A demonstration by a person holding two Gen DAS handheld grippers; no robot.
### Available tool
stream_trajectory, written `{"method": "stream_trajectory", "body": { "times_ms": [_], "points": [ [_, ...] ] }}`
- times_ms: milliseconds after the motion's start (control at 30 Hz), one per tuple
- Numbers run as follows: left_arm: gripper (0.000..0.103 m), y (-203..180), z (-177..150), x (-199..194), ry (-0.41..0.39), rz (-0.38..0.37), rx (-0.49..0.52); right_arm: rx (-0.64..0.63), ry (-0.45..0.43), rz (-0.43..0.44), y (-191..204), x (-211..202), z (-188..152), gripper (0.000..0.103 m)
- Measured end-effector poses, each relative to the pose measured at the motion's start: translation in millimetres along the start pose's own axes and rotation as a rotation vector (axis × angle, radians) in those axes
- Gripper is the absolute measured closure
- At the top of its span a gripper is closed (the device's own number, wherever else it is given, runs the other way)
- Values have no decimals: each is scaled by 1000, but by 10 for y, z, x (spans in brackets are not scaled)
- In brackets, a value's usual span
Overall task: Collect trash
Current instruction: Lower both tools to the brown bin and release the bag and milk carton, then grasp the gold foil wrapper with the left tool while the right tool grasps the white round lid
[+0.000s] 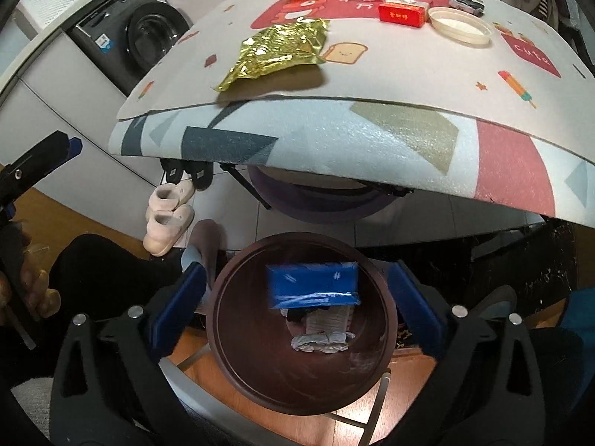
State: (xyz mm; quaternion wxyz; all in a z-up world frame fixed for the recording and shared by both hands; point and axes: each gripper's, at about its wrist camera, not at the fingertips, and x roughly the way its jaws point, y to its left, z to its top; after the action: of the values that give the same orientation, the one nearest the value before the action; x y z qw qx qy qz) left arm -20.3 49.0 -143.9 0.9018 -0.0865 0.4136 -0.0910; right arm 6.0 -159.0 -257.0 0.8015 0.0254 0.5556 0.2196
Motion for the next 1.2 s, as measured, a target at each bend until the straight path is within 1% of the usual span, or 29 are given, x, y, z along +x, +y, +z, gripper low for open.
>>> {"method": "stream_trajectory", "body": {
  "times_ms": [167, 367, 467, 567, 667, 700, 767, 867, 933, 1000, 1067, 1133, 1200],
  "points": [
    [6, 9, -9, 29, 8, 4, -3, 20, -5, -12, -58, -9, 1, 6],
    [6, 25, 1, 76, 21, 25, -2, 19, -72, -48, -134, -120, 72, 6],
    [6, 31, 26, 92, 25, 10, 1, 22, -104, -60, -201, -190, 113, 6],
    [6, 3, 73, 93, 18, -23, 30, 23, -139, -65, -268, -269, 170, 6],
    [6, -53, 136, 119, 8, -8, 72, 25, -185, -69, -330, -358, 236, 6],
    [6, -77, 172, 154, 11, 1, 94, 24, -196, -72, -349, -382, 259, 6],
    [6, -92, 233, 208, 11, 8, 104, 19, -215, -82, -388, -416, 312, 6],
    [6, -72, 365, 297, 3, -36, 88, 11, -247, -101, -459, -460, 381, 6],
    [6, -70, 479, 401, 9, -38, 91, 0, -265, -102, -500, -484, 429, 6],
    [6, -82, 594, 540, 24, -26, 108, -6, -258, -94, -528, -479, 472, 6],
    [6, -85, 680, 660, 38, -18, 114, -11, -249, -124, -567, -463, 529, 6],
    [6, -69, 786, 833, 71, -30, 99, -18, -250, -160, -605, -455, 584, 6],
    [6, -58, 875, 987, 99, -28, 86, -10, -253, -175, -668, -451, 639, 6]
  ]
}}
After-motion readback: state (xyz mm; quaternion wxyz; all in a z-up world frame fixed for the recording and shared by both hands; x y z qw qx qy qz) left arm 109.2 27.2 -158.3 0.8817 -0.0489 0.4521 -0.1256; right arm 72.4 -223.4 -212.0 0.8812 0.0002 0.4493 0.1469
